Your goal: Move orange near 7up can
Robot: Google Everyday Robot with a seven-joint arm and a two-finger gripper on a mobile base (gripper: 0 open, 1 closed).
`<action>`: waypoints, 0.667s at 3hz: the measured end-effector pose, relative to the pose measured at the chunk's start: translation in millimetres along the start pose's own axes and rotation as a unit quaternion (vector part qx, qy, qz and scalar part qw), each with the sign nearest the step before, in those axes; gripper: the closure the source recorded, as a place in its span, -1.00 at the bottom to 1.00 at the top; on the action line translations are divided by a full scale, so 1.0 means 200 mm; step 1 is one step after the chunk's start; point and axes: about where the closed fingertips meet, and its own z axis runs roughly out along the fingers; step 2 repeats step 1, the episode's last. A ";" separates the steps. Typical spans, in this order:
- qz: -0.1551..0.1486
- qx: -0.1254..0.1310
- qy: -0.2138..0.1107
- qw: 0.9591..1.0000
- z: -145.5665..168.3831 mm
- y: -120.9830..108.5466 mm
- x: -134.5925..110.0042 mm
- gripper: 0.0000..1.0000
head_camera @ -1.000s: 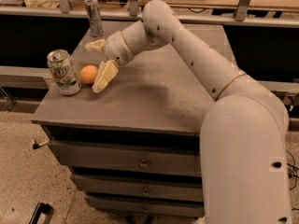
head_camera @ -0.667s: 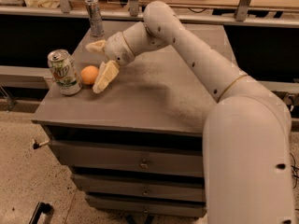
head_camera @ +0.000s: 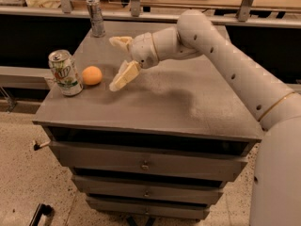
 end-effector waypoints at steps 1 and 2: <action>0.000 0.000 0.000 1.000 0.00 0.00 0.00 -1.00; 0.000 0.000 0.000 1.000 0.00 0.00 0.00 -1.00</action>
Offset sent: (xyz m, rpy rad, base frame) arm 0.0000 0.0000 0.0000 0.0000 0.0000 0.0000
